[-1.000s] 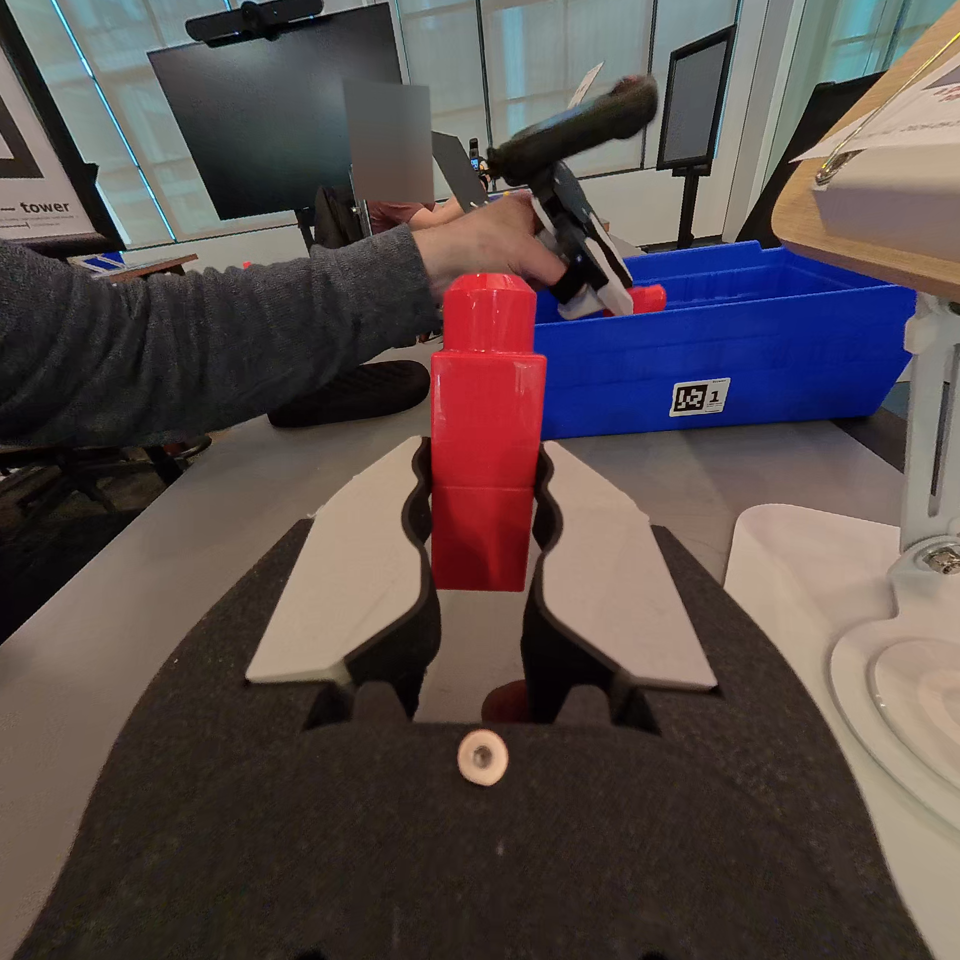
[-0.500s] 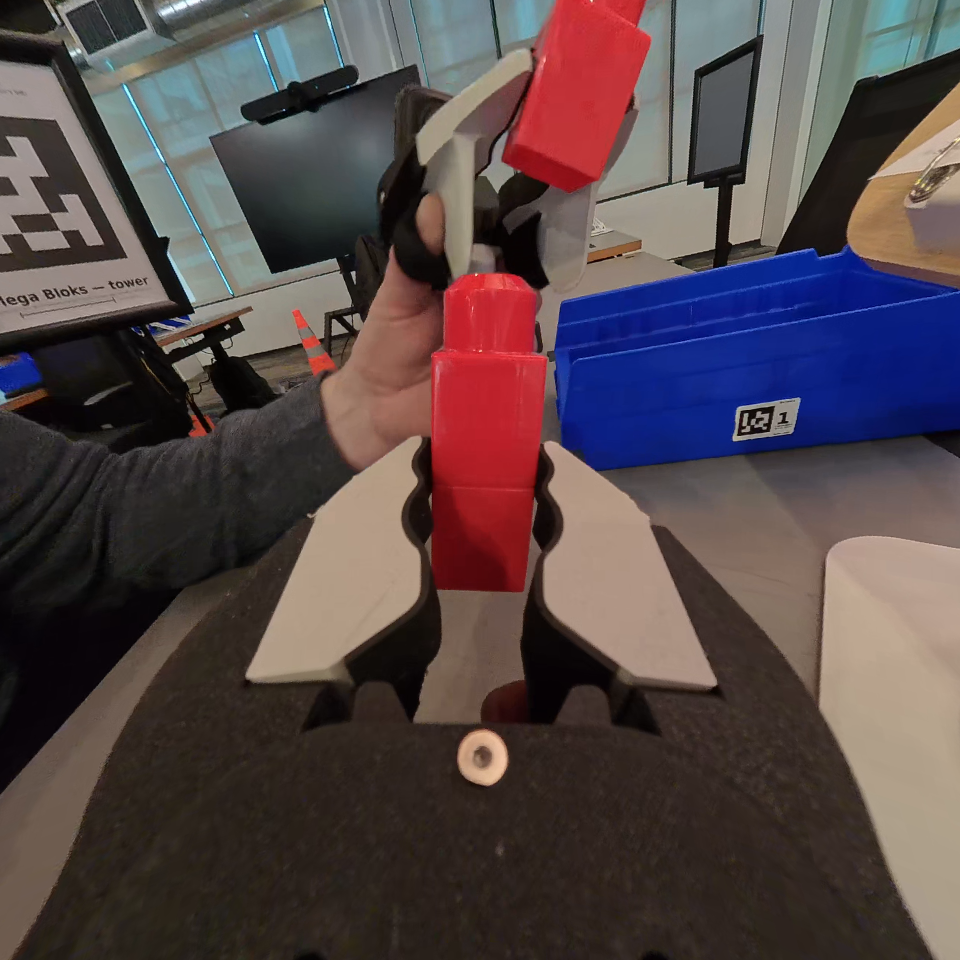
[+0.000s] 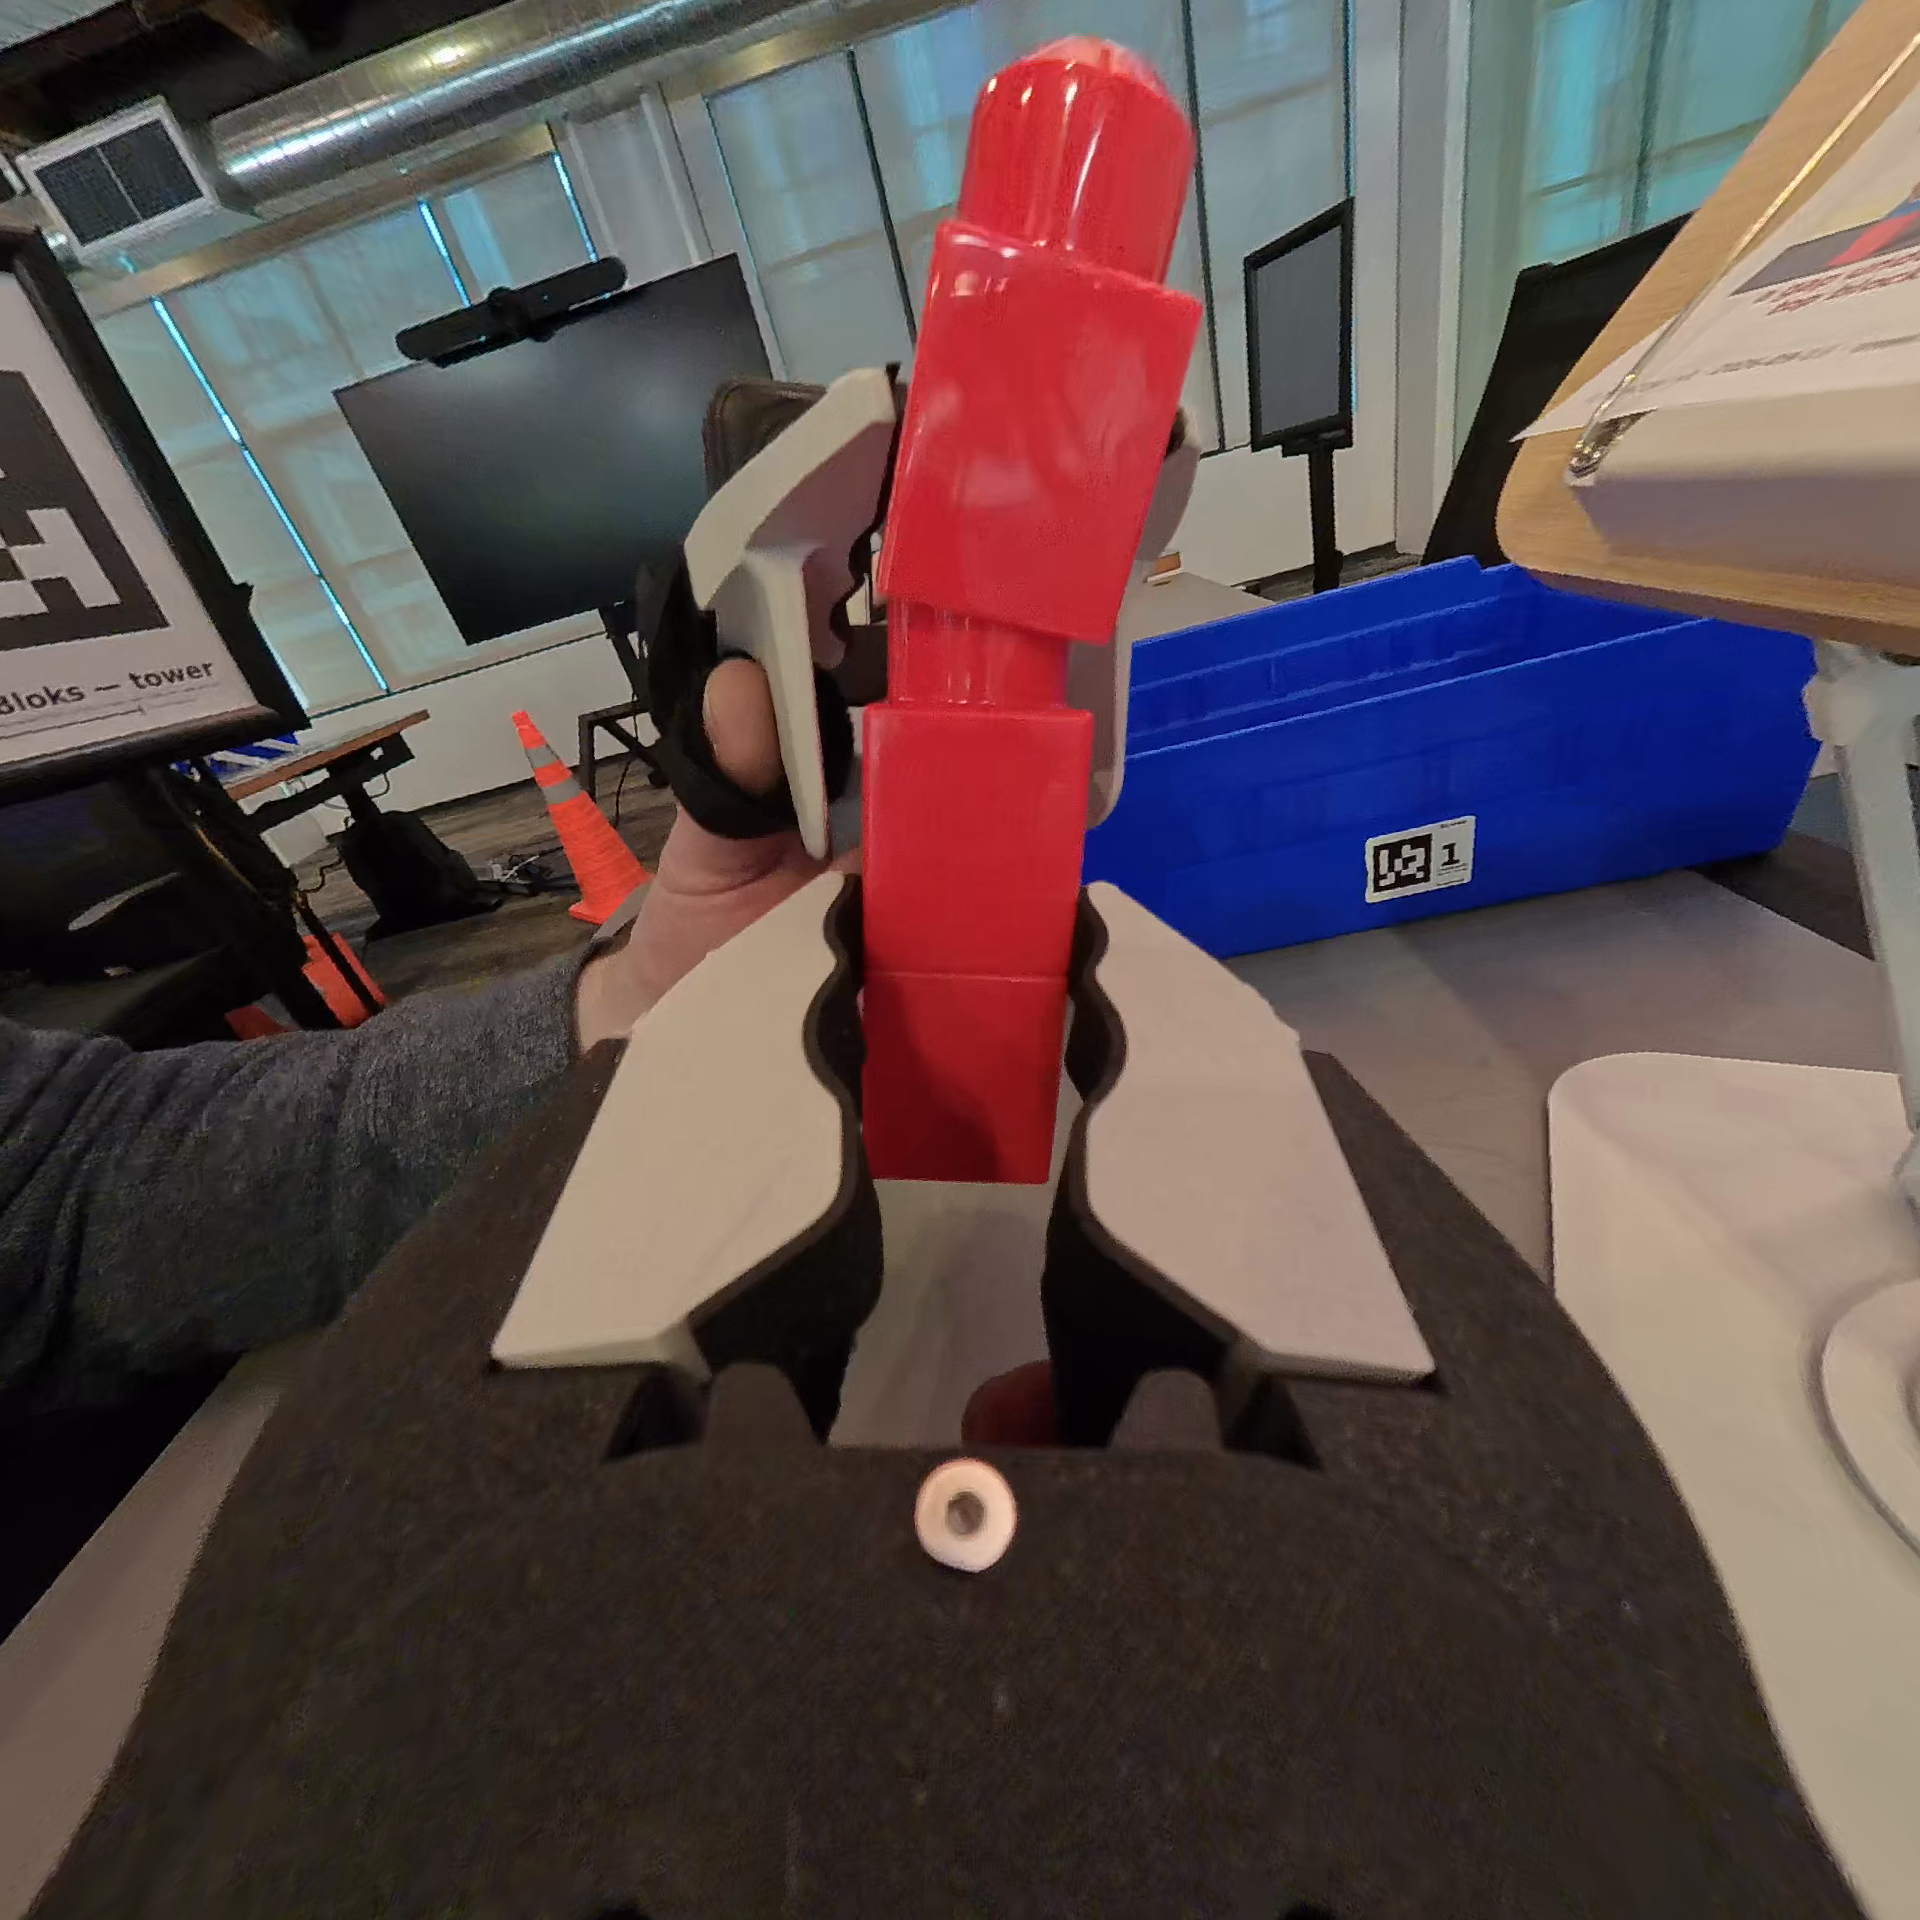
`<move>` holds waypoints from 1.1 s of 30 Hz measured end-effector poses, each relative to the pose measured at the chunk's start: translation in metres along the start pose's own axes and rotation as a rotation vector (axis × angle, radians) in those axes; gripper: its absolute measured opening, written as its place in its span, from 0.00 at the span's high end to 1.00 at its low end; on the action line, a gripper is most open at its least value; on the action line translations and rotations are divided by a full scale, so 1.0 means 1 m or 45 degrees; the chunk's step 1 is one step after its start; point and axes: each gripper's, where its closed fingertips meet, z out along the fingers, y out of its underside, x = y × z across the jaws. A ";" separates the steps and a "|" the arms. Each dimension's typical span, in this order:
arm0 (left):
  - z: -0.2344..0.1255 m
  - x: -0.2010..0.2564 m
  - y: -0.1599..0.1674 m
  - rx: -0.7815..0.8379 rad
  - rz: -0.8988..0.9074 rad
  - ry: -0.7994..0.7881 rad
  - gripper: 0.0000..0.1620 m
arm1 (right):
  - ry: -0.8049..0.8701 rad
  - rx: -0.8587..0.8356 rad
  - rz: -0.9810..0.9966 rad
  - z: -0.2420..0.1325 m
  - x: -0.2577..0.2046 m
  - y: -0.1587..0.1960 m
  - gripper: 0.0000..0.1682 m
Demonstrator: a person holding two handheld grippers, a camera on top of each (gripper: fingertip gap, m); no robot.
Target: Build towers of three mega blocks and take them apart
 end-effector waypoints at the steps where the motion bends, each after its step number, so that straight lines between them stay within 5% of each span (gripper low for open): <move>1: 0.000 0.000 0.002 0.000 0.005 -0.006 0.76 | 0.008 0.017 0.010 -0.001 0.001 -0.002 0.79; 33: -0.007 0.020 0.015 -0.230 0.122 0.207 0.77 | -0.136 -0.055 -0.033 -0.003 -0.012 0.001 0.79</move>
